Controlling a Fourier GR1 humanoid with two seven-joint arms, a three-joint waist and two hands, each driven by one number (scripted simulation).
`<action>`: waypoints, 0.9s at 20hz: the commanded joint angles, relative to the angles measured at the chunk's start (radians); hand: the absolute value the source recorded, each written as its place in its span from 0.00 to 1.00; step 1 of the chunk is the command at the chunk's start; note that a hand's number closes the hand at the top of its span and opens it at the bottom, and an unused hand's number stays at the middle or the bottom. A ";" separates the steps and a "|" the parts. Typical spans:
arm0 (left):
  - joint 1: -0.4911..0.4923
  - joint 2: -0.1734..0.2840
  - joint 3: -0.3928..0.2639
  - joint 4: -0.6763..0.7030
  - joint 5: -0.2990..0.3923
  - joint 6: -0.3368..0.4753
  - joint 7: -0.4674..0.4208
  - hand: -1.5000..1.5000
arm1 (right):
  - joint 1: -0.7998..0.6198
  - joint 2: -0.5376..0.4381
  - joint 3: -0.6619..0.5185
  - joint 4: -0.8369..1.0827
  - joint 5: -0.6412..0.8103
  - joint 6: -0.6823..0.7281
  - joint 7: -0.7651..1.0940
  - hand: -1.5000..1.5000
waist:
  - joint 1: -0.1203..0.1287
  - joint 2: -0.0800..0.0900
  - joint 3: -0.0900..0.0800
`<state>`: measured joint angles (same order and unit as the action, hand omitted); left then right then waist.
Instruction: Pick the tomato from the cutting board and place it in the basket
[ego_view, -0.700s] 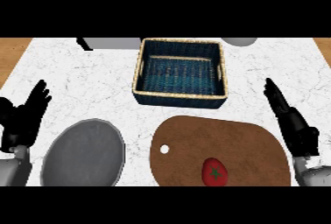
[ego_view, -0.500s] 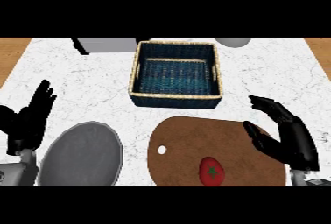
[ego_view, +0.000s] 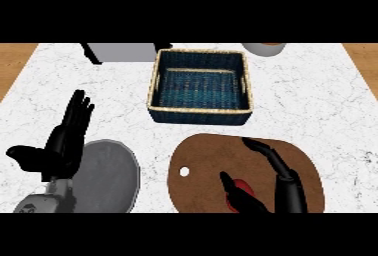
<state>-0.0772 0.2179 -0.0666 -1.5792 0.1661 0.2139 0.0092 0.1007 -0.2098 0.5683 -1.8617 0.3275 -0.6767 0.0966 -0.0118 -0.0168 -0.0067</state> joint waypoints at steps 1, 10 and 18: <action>0.028 -0.025 -0.020 -0.027 -0.012 0.012 -0.025 0.50 | 0.075 0.122 0.080 0.059 0.252 -0.201 0.112 0.00 | -0.011 0.002 -0.003; 0.064 -0.010 -0.002 -0.063 -0.020 0.029 -0.028 0.50 | 0.300 -0.016 -0.122 0.029 0.579 -0.060 0.466 0.00 | -0.055 0.009 -0.018; 0.054 -0.022 -0.031 -0.081 -0.033 0.027 -0.022 0.50 | 0.392 -0.046 -0.010 -0.216 0.729 0.318 0.756 0.00 | -0.006 0.019 -0.012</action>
<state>-0.0183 0.1975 -0.0882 -1.6487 0.1383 0.2422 -0.0194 0.4620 -0.2550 0.5109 -1.9737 0.9844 -0.5202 0.7164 -0.0419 -0.0031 -0.0236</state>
